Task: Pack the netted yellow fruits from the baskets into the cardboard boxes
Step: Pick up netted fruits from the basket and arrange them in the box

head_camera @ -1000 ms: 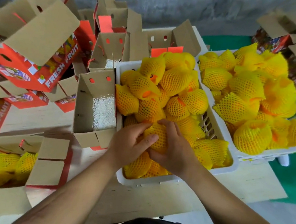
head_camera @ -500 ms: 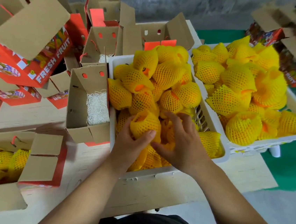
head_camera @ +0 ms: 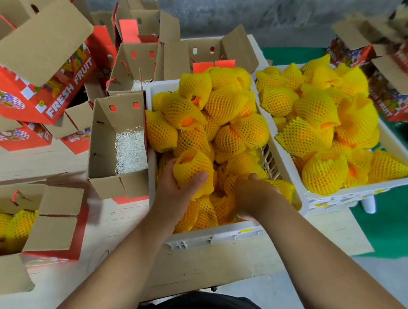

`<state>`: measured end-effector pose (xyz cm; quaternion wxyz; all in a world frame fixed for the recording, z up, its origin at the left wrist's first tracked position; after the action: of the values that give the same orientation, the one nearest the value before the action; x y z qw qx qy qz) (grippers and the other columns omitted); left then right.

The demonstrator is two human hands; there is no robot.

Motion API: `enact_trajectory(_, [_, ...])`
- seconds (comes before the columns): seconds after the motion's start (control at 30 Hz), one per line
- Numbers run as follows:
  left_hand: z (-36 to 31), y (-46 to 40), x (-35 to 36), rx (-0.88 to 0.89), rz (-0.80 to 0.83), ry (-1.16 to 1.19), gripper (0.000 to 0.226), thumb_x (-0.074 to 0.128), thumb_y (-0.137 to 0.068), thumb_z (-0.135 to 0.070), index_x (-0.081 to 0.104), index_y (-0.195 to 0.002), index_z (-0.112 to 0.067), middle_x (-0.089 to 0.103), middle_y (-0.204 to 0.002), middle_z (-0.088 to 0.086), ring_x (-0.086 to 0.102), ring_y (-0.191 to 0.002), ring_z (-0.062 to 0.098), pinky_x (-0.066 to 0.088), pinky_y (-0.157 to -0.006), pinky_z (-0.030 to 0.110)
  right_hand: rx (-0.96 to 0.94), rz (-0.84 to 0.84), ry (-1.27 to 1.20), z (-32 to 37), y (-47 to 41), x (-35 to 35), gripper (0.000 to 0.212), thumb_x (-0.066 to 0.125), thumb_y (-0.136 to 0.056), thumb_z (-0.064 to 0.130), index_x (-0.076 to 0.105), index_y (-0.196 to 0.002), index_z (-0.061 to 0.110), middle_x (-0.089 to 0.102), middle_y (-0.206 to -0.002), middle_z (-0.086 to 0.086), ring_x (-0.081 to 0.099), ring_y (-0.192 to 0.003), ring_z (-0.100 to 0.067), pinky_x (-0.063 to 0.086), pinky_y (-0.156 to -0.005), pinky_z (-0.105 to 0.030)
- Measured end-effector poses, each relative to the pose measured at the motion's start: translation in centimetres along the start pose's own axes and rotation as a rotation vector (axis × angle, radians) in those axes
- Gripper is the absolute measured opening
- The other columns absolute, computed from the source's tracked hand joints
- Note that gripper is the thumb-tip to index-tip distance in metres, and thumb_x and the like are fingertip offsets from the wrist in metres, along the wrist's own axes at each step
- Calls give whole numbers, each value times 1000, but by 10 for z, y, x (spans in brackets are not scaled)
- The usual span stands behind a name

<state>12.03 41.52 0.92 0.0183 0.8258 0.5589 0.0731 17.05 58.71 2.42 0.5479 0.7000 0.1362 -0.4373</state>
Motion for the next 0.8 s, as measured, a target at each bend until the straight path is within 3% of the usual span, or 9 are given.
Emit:
enact_trajectory(0.2, [-1,5,-4,-20,-31,33,30,72,-83,-48,63,-112,-45,72,-108,-28,69,-103,-2,59,-83,21,-41,-241,-360,-21,8,22,65,80,-74,40,46,-125,17,47,-119,-10,53,-115,-39,42,-78,-38])
enact_trajectory(0.3, [-9,8,-6,-89,21,112,21,67,-87,-60,65,-107,-61,70,-103,-37,68,-100,-9,56,-76,13,-127,-442,-544,-24,15,20,60,81,-72,42,56,-123,22,37,-114,-2,50,-115,-34,44,-89,-37])
enact_trajectory(0.37, [-9,10,-10,-167,72,153,36,58,-81,-63,63,-115,-53,70,-98,-37,67,-89,-16,51,-64,5,-181,-594,-679,-21,21,11,56,82,-74,41,60,-123,26,36,-115,0,49,-113,-28,43,-94,-36])
enact_trajectory(0.47, [-7,10,-15,-306,51,309,26,56,-103,-30,50,-126,-41,61,-115,-30,61,-90,-22,46,-66,-2,-306,-757,-857,1,33,3,47,82,-81,40,64,-122,26,43,-116,-1,45,-105,-10,35,-87,-17])
enact_trajectory(0.5, [-9,10,-15,-329,82,339,24,51,-108,-23,52,-127,-38,63,-124,-22,63,-99,-15,50,-75,3,-337,-768,-900,12,36,3,42,80,-85,38,65,-122,23,47,-115,-2,45,-104,-8,34,-86,-14])
enact_trajectory(0.53, [-14,10,-17,-328,87,382,25,48,-109,-27,55,-132,-33,67,-132,-8,68,-110,1,57,-87,19,-355,-757,-956,23,38,5,36,76,-90,37,65,-120,21,51,-113,-5,48,-103,-11,36,-85,-17])
enact_trajectory(0.6, [-21,12,-28,-334,67,506,45,49,-103,-45,55,-143,-26,67,-138,10,64,-126,29,52,-105,48,-364,-745,-1075,46,41,10,22,67,-98,33,66,-114,17,60,-105,-9,55,-97,-20,39,-81,-29])
enact_trajectory(0.73, [-25,12,-70,-353,18,489,57,66,-86,-52,64,-135,-25,72,-129,10,70,-117,29,58,-91,46,-410,-713,-1278,91,50,16,17,54,-107,22,65,-93,23,63,-76,13,54,-72,0,40,-66,-19])
enact_trajectory(0.8, [-29,14,-95,-375,-16,478,48,70,-79,-55,76,-118,-28,76,-119,8,75,-106,26,61,-80,44,-402,-712,-1358,120,53,20,24,52,-107,19,64,-86,17,62,-70,7,52,-66,0,40,-60,-20])
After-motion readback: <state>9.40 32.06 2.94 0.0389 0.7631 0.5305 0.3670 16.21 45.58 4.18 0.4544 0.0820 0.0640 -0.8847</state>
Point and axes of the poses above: each hand's wrist, its own y-axis away from the middle knuckle, its own x-axis out of the palm, z = x × y, the point moved 1 cm from there along -y, towards the middle knuckle
